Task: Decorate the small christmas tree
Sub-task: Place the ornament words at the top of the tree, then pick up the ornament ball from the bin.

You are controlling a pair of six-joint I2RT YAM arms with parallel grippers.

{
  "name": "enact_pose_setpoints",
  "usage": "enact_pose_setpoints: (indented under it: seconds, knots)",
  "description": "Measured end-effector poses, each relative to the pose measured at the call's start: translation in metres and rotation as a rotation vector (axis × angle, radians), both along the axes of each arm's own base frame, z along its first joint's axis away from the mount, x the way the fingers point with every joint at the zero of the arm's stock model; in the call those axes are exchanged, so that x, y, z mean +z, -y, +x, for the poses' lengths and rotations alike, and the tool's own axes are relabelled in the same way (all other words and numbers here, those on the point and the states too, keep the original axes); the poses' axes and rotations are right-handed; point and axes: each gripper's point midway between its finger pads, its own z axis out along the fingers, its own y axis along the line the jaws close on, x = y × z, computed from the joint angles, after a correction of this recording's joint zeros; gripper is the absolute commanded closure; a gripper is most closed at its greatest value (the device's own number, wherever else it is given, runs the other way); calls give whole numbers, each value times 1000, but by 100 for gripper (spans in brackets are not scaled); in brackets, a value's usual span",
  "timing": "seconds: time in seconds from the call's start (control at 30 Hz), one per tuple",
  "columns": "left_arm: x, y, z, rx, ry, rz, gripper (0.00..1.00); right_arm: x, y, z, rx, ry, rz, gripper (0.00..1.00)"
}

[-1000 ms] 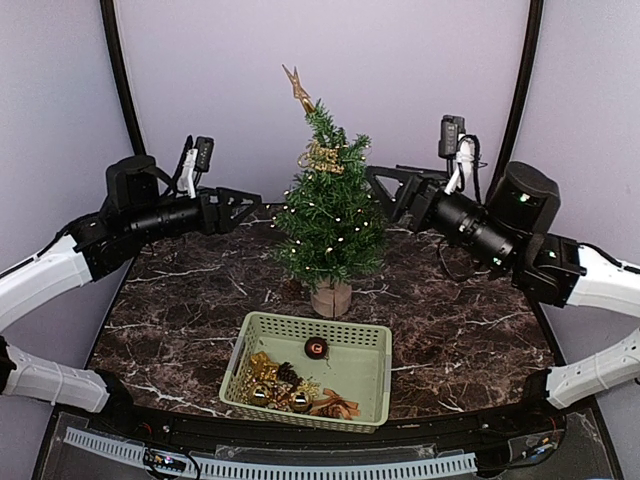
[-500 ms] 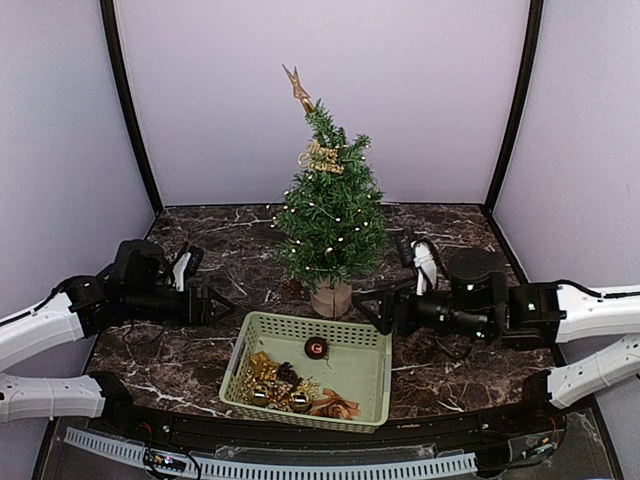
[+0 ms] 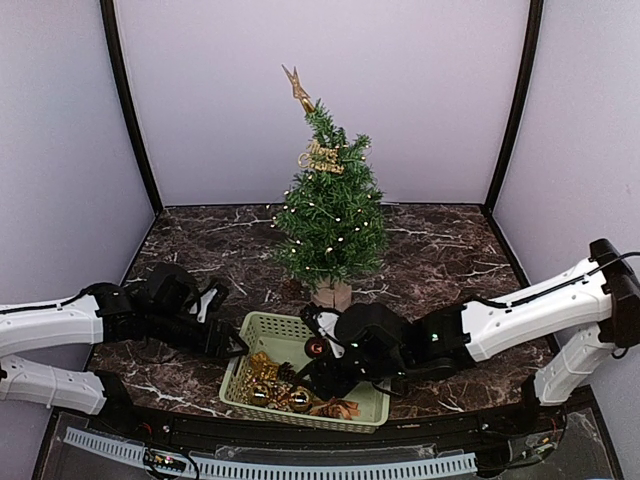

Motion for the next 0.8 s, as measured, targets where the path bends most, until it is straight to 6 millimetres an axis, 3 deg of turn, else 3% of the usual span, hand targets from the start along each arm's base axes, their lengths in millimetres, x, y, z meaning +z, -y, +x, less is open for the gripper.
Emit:
enact_pose_setpoints:
  seconds: [0.1,0.23,0.43,0.63,0.8]
  knots:
    - [-4,0,-1,1,-10,7,44,-5,-14,-2,23,-18,-36,31]
    - [-13,-1,-5,-7,-28,24,55,-22,-17,-7,57,-46,-120,29]
    - [-16,0,-5,-21,-30,28,58,-46,-21,-15,110,-80,-217,30]
    - [-15,2,-4,-29,-19,23,62,-62,-25,-21,150,-101,-264,42]
    - [-16,4,-3,-34,-14,16,65,-67,-31,-24,180,-114,-273,40]
